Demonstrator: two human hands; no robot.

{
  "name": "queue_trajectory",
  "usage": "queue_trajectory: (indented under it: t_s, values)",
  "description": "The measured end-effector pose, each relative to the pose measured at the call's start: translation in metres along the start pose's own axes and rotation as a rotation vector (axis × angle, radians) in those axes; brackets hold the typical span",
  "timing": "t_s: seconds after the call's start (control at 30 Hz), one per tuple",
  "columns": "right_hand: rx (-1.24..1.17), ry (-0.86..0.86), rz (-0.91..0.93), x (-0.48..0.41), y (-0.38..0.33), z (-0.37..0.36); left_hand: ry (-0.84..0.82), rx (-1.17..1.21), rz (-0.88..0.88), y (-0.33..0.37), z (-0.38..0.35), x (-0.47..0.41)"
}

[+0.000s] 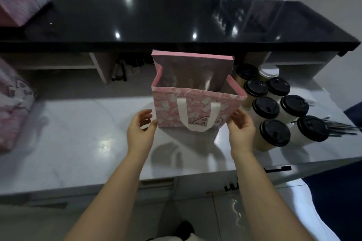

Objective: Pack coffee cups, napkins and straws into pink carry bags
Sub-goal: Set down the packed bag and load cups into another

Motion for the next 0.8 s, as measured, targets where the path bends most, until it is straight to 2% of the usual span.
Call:
queue_trajectory:
  t_s: [0.13,0.33,0.53,0.67,0.8]
  values:
    - [0.052,0.018,-0.028,0.022,0.005,0.012,-0.149,-0.177,-0.059,-0.008,-0.006,0.026]
    - [0.467,-0.136,0.004,0.077,0.011,0.037,-0.43,-0.647,-0.343,-0.001,-0.057,0.07]
    - [0.95,-0.158,0.244,0.091,-0.016,0.088,-0.457,-0.757,-0.381,0.019,-0.116,0.102]
    - [1.108,-0.143,0.275,0.068,-0.032,0.119,-0.485,-0.797,-0.431,0.037,-0.168,0.115]
    - [1.178,-0.2,0.253,0.029,-0.036,0.134,-0.482,-0.843,-0.395,0.049,-0.216,0.121]
Point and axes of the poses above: each hand's wrist, its own x-axis away from the middle knuckle, its own z-axis out of the back of the hand, y = z × x, the point moved 8 cm from there along -x, towards the middle knuckle, and after that the axes turned 3 degrees about -y, right-handed, at the moved point
